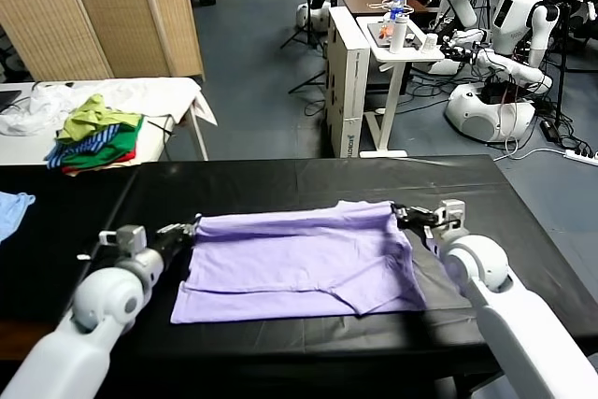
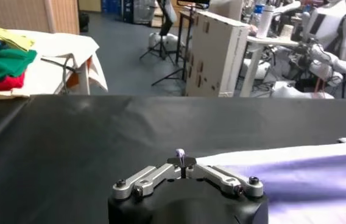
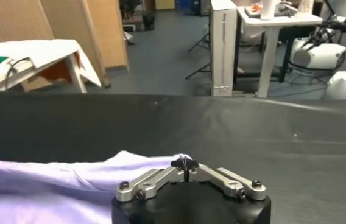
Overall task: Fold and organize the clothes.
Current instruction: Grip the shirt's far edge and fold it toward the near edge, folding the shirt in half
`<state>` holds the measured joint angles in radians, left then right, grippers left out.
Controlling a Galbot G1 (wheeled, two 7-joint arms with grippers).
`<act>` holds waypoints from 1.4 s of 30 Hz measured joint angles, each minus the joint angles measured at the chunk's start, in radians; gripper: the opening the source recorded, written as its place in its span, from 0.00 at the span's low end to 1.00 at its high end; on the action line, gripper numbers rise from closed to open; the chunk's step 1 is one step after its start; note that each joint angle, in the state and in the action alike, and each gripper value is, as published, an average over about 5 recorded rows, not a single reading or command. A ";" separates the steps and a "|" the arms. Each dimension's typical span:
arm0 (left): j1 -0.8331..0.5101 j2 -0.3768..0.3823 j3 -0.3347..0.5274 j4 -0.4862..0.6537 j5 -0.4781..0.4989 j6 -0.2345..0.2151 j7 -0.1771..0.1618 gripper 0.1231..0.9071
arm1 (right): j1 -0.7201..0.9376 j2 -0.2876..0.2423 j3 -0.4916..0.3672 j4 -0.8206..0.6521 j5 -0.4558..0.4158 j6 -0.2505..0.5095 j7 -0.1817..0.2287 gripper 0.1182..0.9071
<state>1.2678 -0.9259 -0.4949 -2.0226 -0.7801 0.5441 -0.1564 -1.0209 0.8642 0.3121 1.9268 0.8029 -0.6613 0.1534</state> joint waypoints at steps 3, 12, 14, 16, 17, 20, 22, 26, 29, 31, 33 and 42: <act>0.046 -0.010 -0.025 -0.034 0.009 -0.001 0.002 0.03 | -0.057 -0.024 0.030 0.050 0.000 -0.014 0.001 0.03; 0.158 -0.047 -0.082 -0.093 0.071 -0.010 0.023 0.03 | -0.197 -0.071 0.111 0.146 -0.001 -0.069 0.011 0.03; 0.180 -0.055 -0.091 -0.099 0.083 -0.014 0.026 0.03 | -0.215 -0.074 0.117 0.152 -0.003 -0.073 0.010 0.03; 0.201 -0.063 -0.097 -0.103 0.096 -0.017 0.028 0.03 | -0.228 -0.077 0.118 0.155 -0.006 -0.075 0.008 0.03; 0.211 -0.068 -0.099 -0.105 0.103 -0.018 0.029 0.03 | -0.233 -0.078 0.116 0.157 -0.008 -0.075 0.007 0.03; 0.238 -0.082 -0.104 -0.109 0.122 -0.020 0.030 0.03 | -0.244 -0.082 0.105 0.162 -0.015 -0.075 0.005 0.03; 0.253 -0.091 -0.107 -0.113 0.134 -0.021 0.030 0.03 | -0.250 -0.086 0.096 0.164 -0.021 -0.075 0.003 0.03; 0.279 -0.105 -0.113 -0.119 0.157 -0.023 0.031 0.03 | -0.260 -0.092 0.084 0.162 -0.029 -0.075 -0.003 0.03; 0.297 -0.115 -0.116 -0.119 0.178 -0.024 0.031 0.03 | -0.265 -0.096 0.074 0.158 -0.036 -0.075 -0.008 0.03; 0.307 -0.122 -0.117 -0.119 0.188 -0.025 0.031 0.03 | -0.267 -0.098 0.066 0.156 -0.044 -0.075 -0.012 0.03; 0.316 -0.130 -0.118 -0.120 0.196 -0.026 0.031 0.03 | -0.267 -0.098 0.058 0.155 -0.051 -0.075 -0.015 0.03; 0.349 -0.153 -0.128 -0.144 0.230 -0.012 0.018 0.15 | -0.287 -0.110 0.066 0.181 -0.036 -0.075 -0.036 0.15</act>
<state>1.6171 -1.0791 -0.6228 -2.1665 -0.5497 0.5322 -0.1385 -1.3076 0.7538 0.3778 2.1076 0.7669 -0.7365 0.1172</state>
